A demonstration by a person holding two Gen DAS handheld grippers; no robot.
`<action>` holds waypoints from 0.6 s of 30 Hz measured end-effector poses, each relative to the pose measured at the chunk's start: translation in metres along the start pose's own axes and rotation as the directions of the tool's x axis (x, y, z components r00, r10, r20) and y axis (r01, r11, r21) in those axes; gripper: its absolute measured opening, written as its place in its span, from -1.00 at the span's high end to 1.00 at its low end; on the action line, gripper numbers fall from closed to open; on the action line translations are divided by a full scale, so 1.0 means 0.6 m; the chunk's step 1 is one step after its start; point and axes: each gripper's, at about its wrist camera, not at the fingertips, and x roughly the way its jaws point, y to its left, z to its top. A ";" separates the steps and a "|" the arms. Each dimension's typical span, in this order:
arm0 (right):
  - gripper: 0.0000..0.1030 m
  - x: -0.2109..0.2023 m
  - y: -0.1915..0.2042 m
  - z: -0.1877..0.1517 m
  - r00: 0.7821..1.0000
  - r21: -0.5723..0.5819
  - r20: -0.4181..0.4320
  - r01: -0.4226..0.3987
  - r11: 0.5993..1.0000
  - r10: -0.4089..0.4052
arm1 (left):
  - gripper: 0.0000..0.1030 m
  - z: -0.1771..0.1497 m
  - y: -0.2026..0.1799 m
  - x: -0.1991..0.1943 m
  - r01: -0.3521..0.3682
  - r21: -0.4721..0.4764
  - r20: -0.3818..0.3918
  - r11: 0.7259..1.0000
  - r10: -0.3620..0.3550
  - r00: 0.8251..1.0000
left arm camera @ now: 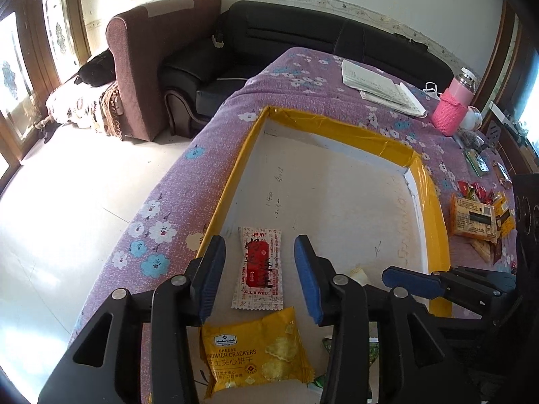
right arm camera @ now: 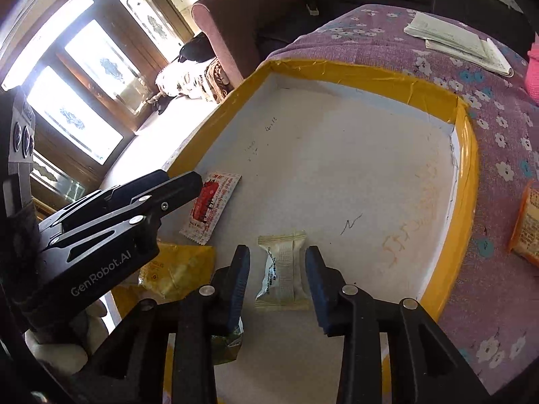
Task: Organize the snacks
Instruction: 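Open both tools to drop the packets into the yellow tray, then withdraw both tools from the tray toward the snack pile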
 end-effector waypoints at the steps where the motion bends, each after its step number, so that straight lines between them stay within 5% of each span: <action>1: 0.28 -0.009 -0.001 -0.002 1.000 0.001 0.011 -0.003 1.000 0.003 | 0.18 -0.001 -0.003 -0.011 -0.005 0.005 0.015 1.000 0.005 1.000; 11: 0.23 -0.098 -0.030 -0.036 0.994 0.027 0.108 -0.027 0.999 0.024 | 0.07 -0.018 -0.059 -0.095 -0.011 0.064 0.113 0.998 0.004 0.994; 18: 0.17 -0.177 -0.098 -0.079 0.982 0.094 0.186 -0.031 0.995 0.013 | -0.05 -0.046 -0.122 -0.145 0.071 0.107 0.141 0.992 -0.085 0.986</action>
